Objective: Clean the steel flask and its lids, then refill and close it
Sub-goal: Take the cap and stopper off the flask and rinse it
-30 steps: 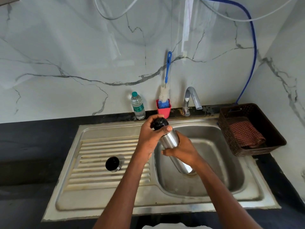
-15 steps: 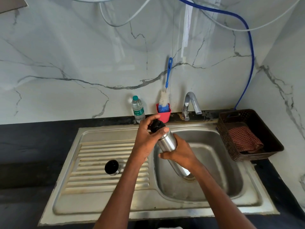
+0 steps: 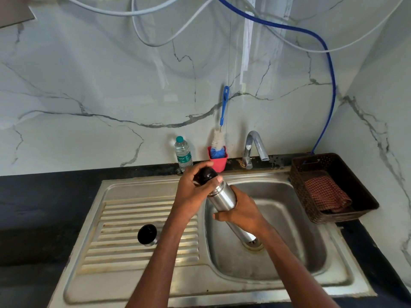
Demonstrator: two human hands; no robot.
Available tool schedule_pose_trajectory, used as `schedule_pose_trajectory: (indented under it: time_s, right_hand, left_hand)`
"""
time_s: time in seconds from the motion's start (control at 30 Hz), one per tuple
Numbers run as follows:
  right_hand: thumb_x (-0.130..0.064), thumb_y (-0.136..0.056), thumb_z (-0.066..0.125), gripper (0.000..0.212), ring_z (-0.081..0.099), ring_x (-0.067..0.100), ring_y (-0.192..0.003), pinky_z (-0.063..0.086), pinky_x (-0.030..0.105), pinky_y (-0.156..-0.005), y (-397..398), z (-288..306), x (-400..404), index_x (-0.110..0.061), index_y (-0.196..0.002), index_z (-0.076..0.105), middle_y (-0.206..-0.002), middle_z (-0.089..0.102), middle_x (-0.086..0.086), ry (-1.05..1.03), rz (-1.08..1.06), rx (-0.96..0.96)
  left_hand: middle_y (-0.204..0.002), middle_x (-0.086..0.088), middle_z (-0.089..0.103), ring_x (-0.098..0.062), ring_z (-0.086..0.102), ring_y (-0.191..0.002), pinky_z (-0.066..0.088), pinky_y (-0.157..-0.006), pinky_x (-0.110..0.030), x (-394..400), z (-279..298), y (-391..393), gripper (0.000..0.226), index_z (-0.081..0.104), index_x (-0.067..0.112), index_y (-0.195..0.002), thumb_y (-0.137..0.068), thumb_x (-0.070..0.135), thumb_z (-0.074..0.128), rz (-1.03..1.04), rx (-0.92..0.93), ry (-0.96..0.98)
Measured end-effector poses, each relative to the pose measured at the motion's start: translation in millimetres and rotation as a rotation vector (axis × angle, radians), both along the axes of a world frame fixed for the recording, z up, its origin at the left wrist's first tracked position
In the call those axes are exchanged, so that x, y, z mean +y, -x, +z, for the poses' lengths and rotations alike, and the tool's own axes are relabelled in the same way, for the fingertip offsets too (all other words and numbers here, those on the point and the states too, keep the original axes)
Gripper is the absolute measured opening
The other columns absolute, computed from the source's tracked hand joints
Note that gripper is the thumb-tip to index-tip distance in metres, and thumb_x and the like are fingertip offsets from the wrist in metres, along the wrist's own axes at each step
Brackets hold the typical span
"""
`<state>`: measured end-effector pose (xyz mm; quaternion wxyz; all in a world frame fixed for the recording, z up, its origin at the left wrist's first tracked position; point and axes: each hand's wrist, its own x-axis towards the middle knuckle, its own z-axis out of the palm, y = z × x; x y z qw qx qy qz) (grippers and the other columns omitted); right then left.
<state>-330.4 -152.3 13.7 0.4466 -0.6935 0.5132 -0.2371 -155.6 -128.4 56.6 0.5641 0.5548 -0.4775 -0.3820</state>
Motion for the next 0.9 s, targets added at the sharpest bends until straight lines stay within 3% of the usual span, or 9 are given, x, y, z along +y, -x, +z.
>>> schedule_pose_trajectory:
  time_s: [0.1, 0.23, 0.37, 0.43, 0.5, 0.6, 0.73, 0.8, 0.9]
  right_hand:
    - [-0.034, -0.056, 0.094, 0.066, 0.065, 0.005, -0.085, 0.051, 0.023, -0.069, 0, 0, 2, -0.035, -0.112, 0.06, -0.098, 0.068, -0.014, 0.015, 0.011, 0.015]
    - [-0.033, -0.056, 0.095, 0.069, 0.065, 0.001, -0.085, 0.05, 0.017, -0.067, 0, -2, 6, -0.036, -0.115, 0.06, -0.1, 0.069, -0.015, 0.014, 0.029, 0.011]
    - [-0.031, -0.057, 0.096, 0.064, 0.064, 0.003, -0.083, 0.046, 0.017, -0.063, -1, -8, 11, -0.033, -0.111, 0.06, -0.097, 0.069, -0.013, -0.017, 0.022, 0.012]
    - [-0.031, -0.059, 0.096, 0.062, 0.063, 0.004, -0.082, 0.047, 0.021, -0.064, -1, -11, 15, -0.031, -0.109, 0.06, -0.095, 0.068, -0.013, -0.036, 0.016, 0.013]
    - [-0.03, -0.06, 0.096, 0.062, 0.063, 0.005, -0.085, 0.047, 0.023, -0.066, -1, -16, 20, -0.03, -0.11, 0.06, -0.096, 0.067, -0.013, -0.046, 0.019, 0.016]
    - [-0.029, -0.06, 0.096, 0.061, 0.063, 0.009, -0.086, 0.046, 0.025, -0.067, -5, -26, 30, -0.029, -0.109, 0.06, -0.096, 0.066, -0.013, -0.05, 0.031, 0.032]
    - [-0.029, -0.06, 0.097, 0.063, 0.064, 0.006, -0.086, 0.044, 0.021, -0.065, -14, -38, 46, -0.028, -0.111, 0.06, -0.098, 0.068, -0.013, -0.083, 0.072, 0.045]
    - [-0.029, -0.059, 0.097, 0.068, 0.064, 0.004, -0.089, 0.045, 0.021, -0.067, -19, -44, 54, -0.03, -0.116, 0.06, -0.102, 0.068, -0.013, -0.101, 0.09, 0.039]
    - [-0.032, -0.059, 0.098, 0.073, 0.064, 0.002, -0.092, 0.046, 0.02, -0.069, -29, -51, 66, -0.031, -0.121, 0.059, -0.105, 0.068, -0.016, -0.126, 0.13, 0.045]
  left_hand:
    - [-0.093, -0.007, 0.074, -0.012, 0.07, -0.086, 0.056, -0.077, -0.023, -2, 1, 3, 0.031, 0.072, 0.006, -0.1, -0.083, 0.024, 0.09, 0.1, 0.033, 0.044]
    - [-0.083, -0.006, 0.069, -0.011, 0.065, -0.076, 0.052, -0.069, -0.021, 6, -3, -2, 0.042, 0.067, 0.001, -0.096, -0.089, 0.04, 0.081, 0.203, 0.138, 0.048]
    - [-0.09, -0.005, 0.066, -0.009, 0.051, -0.063, 0.045, -0.053, -0.024, 24, -17, -17, 0.071, 0.063, 0.011, -0.113, -0.072, 0.064, 0.088, 0.169, 0.479, -0.056]
    - [-0.105, -0.005, 0.071, -0.012, 0.062, -0.075, 0.053, -0.061, -0.029, 40, -32, -26, 0.075, 0.058, 0.011, -0.126, -0.071, 0.047, 0.095, 0.132, 0.546, -0.04]
    - [-0.111, -0.001, 0.075, -0.016, 0.071, -0.094, 0.061, -0.079, -0.035, 58, -50, -30, 0.06, 0.061, 0.011, -0.131, -0.077, 0.017, 0.088, 0.148, 0.501, -0.043]
    - [-0.109, 0.004, 0.078, -0.015, 0.072, -0.104, 0.059, -0.091, -0.033, 89, -82, -31, 0.057, 0.071, 0.019, -0.121, -0.071, 0.005, 0.093, 0.266, 0.283, -0.115]
    - [-0.116, 0.0, 0.073, -0.018, 0.07, -0.111, 0.056, -0.093, -0.025, 128, -130, -36, 0.057, 0.071, 0.026, -0.116, -0.069, 0.006, 0.097, 0.378, 0.108, -0.18]
    - [-0.127, 0.001, 0.056, -0.013, 0.062, -0.116, 0.052, -0.096, -0.02, 143, -152, -41, 0.058, 0.07, 0.035, -0.111, -0.066, 0.011, 0.099, 0.434, -0.027, -0.218]
    - [-0.12, 0.006, 0.043, -0.011, 0.05, -0.112, 0.046, -0.099, -0.021, 159, -176, -47, 0.054, 0.07, 0.039, -0.108, -0.065, 0.029, 0.1, 0.486, -0.276, -0.321]
